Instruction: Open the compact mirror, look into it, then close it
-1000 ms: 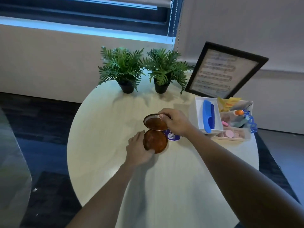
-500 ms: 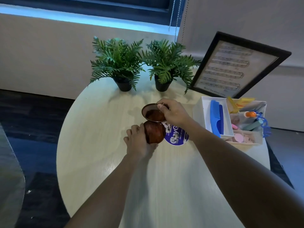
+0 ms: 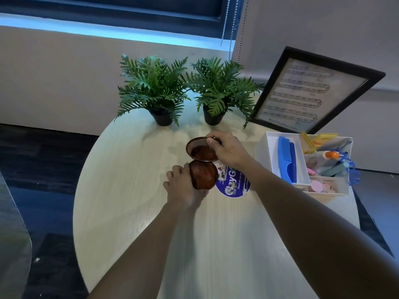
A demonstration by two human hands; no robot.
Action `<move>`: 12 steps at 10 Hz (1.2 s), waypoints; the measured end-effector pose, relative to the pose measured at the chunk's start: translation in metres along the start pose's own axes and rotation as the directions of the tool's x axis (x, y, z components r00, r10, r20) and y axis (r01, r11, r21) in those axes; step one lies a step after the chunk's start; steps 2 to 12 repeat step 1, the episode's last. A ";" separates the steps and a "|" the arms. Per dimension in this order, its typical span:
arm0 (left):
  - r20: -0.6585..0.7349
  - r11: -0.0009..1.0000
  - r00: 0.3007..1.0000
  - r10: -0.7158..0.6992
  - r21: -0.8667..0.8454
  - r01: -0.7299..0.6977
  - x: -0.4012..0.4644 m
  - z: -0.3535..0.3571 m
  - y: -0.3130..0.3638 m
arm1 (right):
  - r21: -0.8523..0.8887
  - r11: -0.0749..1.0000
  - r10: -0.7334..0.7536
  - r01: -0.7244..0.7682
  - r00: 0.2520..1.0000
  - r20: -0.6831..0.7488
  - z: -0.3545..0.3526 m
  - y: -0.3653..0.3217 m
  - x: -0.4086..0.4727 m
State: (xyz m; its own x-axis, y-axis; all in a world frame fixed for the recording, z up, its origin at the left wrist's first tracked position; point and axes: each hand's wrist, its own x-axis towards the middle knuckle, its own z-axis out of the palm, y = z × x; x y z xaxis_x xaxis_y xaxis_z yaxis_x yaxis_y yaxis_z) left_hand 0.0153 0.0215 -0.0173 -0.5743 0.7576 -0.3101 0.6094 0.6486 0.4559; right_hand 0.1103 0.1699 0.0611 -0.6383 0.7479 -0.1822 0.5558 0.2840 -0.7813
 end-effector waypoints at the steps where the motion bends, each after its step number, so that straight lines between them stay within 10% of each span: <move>1: -0.006 1.000 1.000 -0.029 0.005 0.029 -0.002 0.001 0.000 | 0.029 0.999 0.015 -0.014 0.999 -0.035 0.001 0.001 -0.003; 12: -0.006 1.000 1.000 -0.029 0.005 0.029 -0.002 0.001 0.000 | 0.029 0.999 0.015 -0.014 0.999 -0.035 0.001 0.001 -0.003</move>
